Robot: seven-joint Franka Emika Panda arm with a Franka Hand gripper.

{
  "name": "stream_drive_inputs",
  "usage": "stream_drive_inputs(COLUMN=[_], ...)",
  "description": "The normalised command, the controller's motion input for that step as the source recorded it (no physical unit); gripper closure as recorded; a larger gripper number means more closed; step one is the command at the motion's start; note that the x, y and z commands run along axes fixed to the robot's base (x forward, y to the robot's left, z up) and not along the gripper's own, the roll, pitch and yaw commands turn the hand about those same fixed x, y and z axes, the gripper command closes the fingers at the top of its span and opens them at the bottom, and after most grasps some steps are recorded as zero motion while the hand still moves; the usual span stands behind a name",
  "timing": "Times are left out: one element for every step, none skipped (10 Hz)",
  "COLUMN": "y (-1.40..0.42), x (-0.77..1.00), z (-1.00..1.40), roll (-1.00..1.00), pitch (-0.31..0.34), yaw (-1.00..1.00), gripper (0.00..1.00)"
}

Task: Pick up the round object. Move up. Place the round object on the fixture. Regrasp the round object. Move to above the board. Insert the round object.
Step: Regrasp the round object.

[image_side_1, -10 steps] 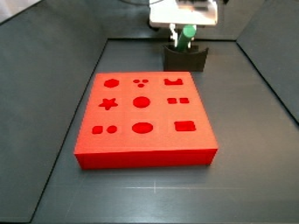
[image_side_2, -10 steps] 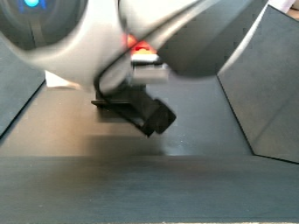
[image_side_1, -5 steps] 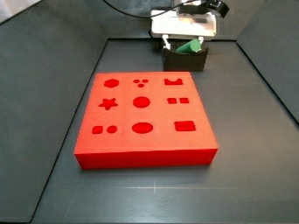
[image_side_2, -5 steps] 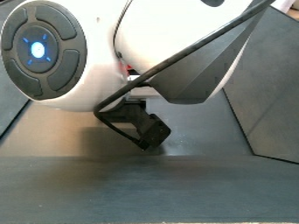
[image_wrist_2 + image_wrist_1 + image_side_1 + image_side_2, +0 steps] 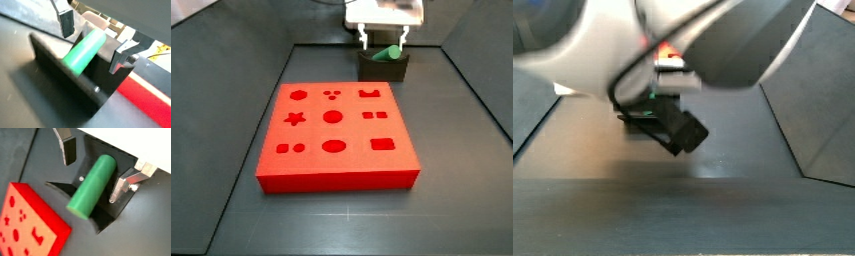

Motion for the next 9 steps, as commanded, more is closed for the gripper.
stream_drive_inputs(y=[0.00,0.00,0.00,0.00,-0.94,-1.00,-1.00,-1.00,-0.89], x=[-0.04,-0.03,-0.03,-0.03,-0.09,-0.09,-0.11,-0.14,-0.12], z=[0.93,0.70,0.46,0.34,1.00,1.00,0.98,0.94,0.75], roll=[0.05,0.05,0.05,0.05,1.00,1.00,1.00,1.00,1.00], pitch=[0.009,0.027,0.047,0.056,0.045,0.044,0.034,0.026,0.021], yaw=[0.02,0.02,0.02,0.02,0.03,0.03,0.03,0.03,0.03], gripper=[0.00,0.00,0.00,0.00,0.00,0.00,0.00,0.00,0.00])
